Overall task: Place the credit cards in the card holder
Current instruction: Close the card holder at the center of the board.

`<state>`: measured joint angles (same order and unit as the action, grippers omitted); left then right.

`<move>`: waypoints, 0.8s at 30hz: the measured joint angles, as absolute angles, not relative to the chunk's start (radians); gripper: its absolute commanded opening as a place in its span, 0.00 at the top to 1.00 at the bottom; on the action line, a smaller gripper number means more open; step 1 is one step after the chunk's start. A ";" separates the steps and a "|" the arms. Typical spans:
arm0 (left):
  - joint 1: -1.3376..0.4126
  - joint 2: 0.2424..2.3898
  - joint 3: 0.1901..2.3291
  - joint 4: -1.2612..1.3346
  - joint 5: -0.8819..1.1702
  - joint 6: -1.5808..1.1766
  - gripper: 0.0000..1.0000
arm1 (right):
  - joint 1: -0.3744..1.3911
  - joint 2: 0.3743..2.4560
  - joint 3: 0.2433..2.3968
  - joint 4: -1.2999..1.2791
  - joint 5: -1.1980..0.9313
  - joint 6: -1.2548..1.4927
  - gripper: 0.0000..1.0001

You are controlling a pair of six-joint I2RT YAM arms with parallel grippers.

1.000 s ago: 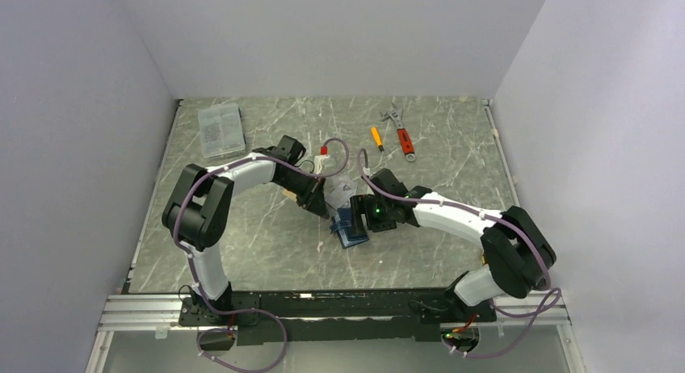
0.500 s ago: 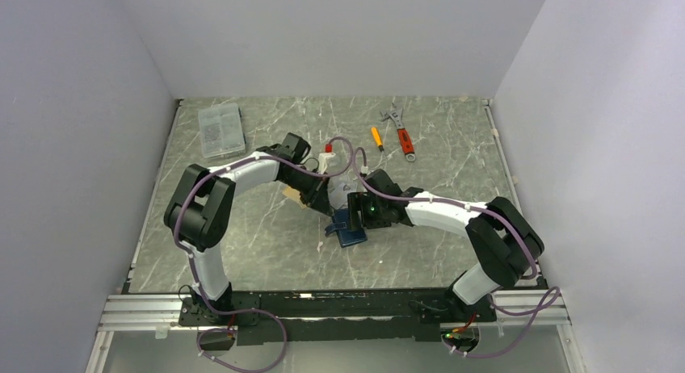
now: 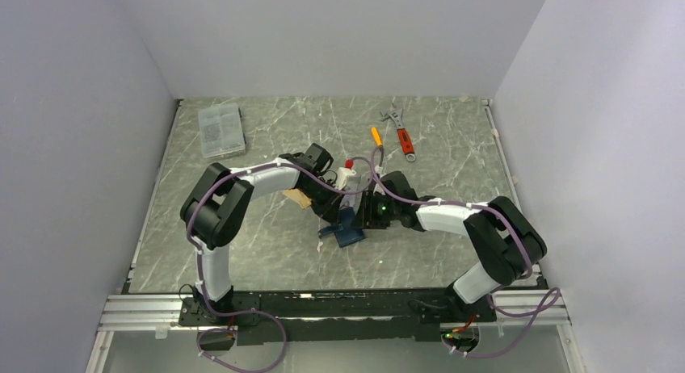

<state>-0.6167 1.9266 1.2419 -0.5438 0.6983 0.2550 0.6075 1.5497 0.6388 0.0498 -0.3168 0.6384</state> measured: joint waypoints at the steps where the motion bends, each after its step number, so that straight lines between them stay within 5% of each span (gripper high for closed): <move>1: -0.620 1.927 1.238 -0.543 0.690 0.261 1.00 | 0.592 1.552 0.629 0.068 -0.345 0.641 0.60; 20: -0.659 1.882 1.171 -0.543 0.554 0.295 1.00 | 0.398 1.792 0.537 0.475 -0.910 0.818 0.56; 22: -0.661 1.882 1.171 -0.543 0.554 0.294 1.00 | 0.404 1.800 0.543 0.474 -0.919 0.825 0.63; 24: -0.661 1.882 1.172 -0.543 0.554 0.294 1.00 | 0.419 1.805 0.560 0.452 -0.913 0.818 0.81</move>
